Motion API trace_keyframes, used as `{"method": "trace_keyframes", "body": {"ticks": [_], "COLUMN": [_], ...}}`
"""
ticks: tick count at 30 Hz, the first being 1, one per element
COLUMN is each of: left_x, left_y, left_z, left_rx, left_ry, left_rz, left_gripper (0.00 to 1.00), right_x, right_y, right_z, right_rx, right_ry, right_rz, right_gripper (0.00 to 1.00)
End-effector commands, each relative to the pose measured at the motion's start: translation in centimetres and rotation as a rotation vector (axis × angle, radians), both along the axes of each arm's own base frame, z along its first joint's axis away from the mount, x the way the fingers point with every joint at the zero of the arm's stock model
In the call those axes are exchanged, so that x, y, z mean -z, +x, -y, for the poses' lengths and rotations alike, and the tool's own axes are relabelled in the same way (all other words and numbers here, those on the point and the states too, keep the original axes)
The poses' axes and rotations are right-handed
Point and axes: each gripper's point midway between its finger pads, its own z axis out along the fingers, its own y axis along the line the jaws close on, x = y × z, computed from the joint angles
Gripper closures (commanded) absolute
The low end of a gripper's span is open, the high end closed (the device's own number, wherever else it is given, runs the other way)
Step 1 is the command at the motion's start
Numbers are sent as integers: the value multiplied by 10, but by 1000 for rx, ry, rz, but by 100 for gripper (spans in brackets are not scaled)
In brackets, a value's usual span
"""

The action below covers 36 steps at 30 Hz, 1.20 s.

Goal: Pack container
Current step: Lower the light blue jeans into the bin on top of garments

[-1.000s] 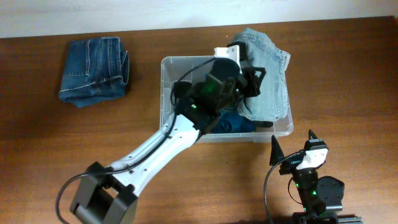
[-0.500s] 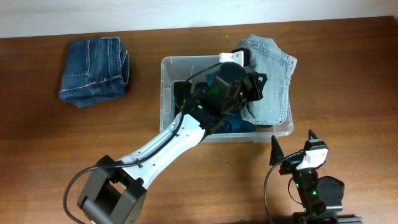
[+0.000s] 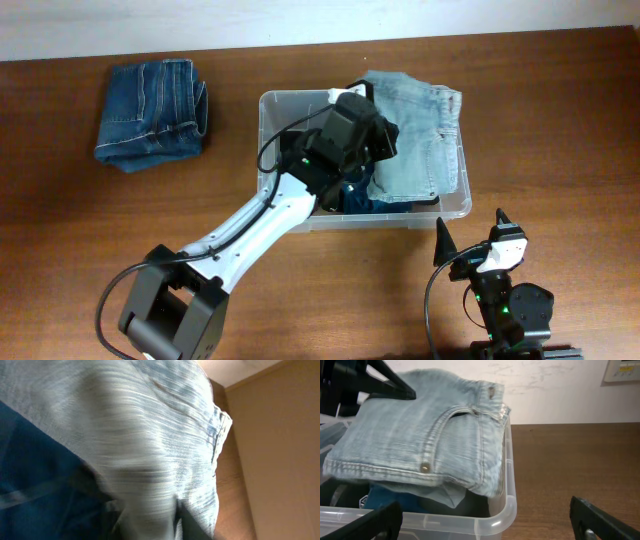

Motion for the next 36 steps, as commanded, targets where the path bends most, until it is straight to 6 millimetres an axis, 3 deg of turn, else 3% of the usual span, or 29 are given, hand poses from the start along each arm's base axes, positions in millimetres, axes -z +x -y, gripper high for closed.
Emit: {"method": "trace_keyframes", "body": {"ticks": [1,5,6,17,22,27,36], "left_x": [-1,4,6,13,37,47,44], "left_y": [3,0,-1,-3,1,14,16], "left_z": [0,-3,-4,-8,-44,-80,-100], "left_rx": [-5,-5,-5,239,164,58,46], "left_ry": [8,26,31,293,449,562,566], "left_rz": [-4,-25,-31,220,151,122,81], "left_gripper": [30,4,1,1,1,1,1], "right_x": [1,1,1,1,1,1,1], "right_y": [0,0,0,0,0,0,0], "right_z": [0,0,0,0,0,0,0], "right_rx": [-5,-5,-5,-5,-5,-5,-5], "right_ry": [-6,-5,-5,-5,-5,-6,-6], "right_rz": [3,3,3,3,3,3,3], "right_gripper": [2,2,2,2,2,2,2]}}
